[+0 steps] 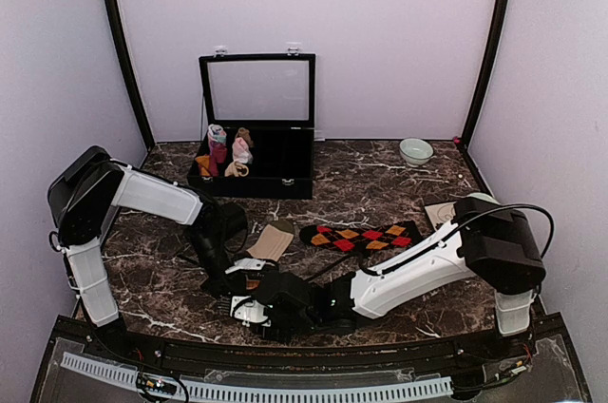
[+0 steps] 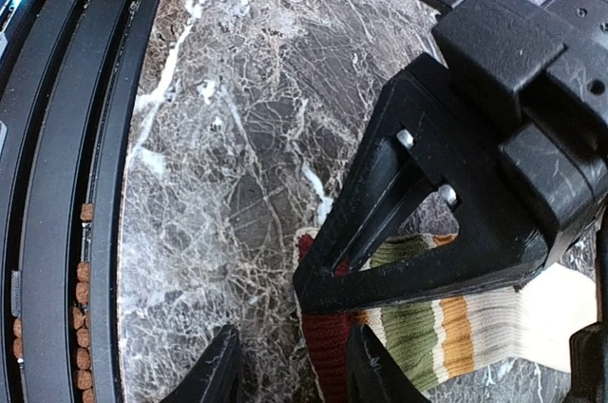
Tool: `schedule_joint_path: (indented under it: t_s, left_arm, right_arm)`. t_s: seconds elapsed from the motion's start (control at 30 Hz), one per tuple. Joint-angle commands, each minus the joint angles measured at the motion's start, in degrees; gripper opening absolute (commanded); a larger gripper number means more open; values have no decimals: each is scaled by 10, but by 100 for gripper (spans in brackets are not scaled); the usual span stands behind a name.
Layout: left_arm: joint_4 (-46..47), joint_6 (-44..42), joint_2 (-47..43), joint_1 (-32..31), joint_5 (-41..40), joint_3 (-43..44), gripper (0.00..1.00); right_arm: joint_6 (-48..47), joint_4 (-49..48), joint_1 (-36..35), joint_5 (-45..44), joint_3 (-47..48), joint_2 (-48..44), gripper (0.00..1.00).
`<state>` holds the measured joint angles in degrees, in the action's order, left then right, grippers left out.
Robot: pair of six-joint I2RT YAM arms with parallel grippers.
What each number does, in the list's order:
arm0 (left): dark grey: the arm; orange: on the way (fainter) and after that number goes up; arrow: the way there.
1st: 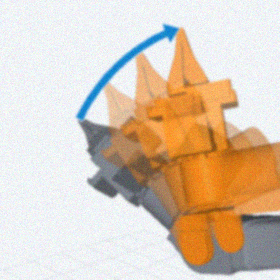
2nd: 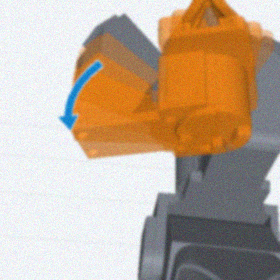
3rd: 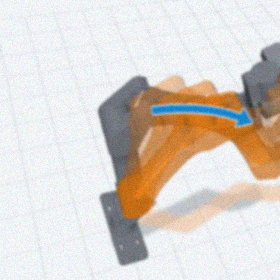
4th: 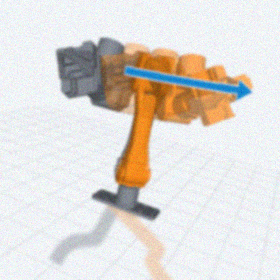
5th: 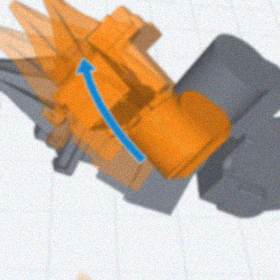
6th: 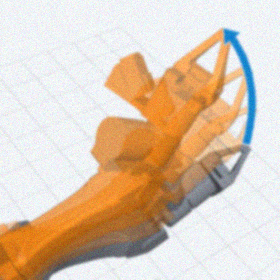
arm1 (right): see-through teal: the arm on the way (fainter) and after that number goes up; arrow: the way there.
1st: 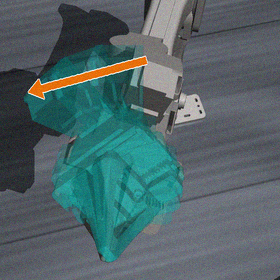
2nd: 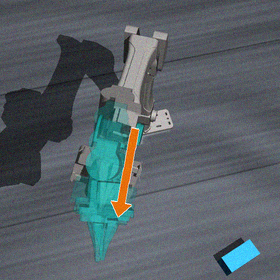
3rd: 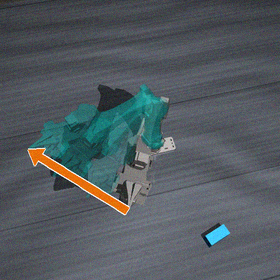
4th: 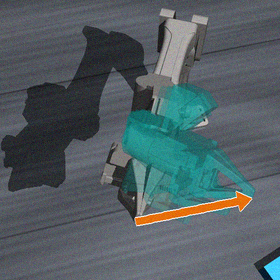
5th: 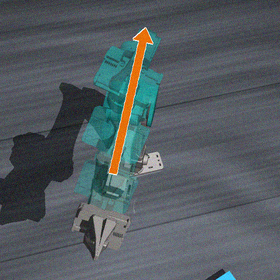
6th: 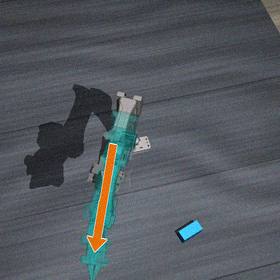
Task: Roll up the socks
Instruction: Roll the sock at the center of the board.
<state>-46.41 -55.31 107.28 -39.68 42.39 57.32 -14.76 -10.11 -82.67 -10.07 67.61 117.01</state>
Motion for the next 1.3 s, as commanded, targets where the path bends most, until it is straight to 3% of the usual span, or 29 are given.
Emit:
schedule_joint_path:
  t_s: [0.0,0.67,0.87,1.03,1.17,1.27]
  left_arm:
    - [-10,-9,5,4,-54,-26,7]
    - [-16,-20,3,5,-54,-37,7]
    - [-12,-17,-8,6,-59,-35,9]
    - [5,-10,-35,12,-61,-42,24]
    - [7,0,-53,22,-63,-47,33]
    - [33,10,-95,40,-69,-70,34]
  right_arm:
    - [2,-13,6,3,2,15,37]
    - [35,-32,18,11,-49,35,35]
    - [45,-18,19,27,-47,45,18]
    - [67,-17,20,44,-54,43,0]
    - [94,-16,19,71,-55,40,0]
    - [124,-25,19,95,-65,32,0]
